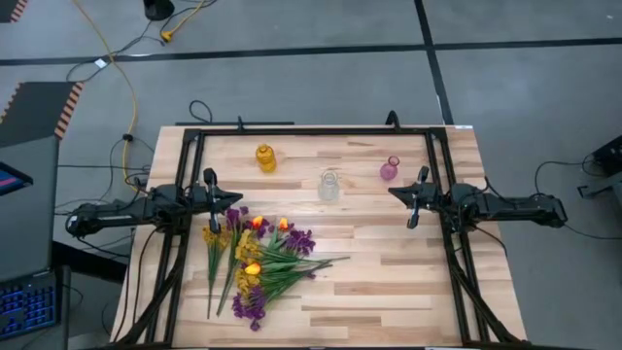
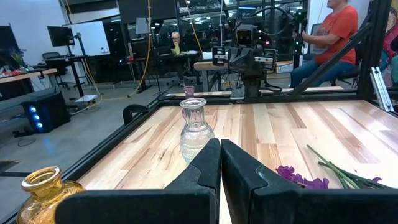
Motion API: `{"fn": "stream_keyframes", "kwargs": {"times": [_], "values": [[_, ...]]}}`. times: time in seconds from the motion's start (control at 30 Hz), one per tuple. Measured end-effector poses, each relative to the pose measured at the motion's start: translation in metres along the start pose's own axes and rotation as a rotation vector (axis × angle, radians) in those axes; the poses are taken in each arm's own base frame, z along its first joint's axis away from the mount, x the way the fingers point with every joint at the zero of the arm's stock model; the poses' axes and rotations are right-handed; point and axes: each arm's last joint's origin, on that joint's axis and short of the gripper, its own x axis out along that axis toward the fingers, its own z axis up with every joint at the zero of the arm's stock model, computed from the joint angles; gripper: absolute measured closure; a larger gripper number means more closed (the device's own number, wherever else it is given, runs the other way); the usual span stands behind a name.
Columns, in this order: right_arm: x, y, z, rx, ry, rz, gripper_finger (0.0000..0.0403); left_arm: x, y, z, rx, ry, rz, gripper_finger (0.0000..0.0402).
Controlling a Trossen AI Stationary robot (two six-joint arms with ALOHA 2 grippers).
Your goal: Sort flowers into vase by color
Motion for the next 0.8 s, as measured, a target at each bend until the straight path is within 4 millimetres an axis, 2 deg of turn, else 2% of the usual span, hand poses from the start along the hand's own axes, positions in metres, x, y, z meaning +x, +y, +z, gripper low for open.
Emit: {"fn": "stream_keyframes", "kwargs": {"times": [0.8], "values": [[0.0, 0.0, 0.0001, 0.0, -0.001, 0.0, 0.0372, 0.0, 0.0, 0.0001, -0.057, 0.0, 0.0, 0.0401]]}}
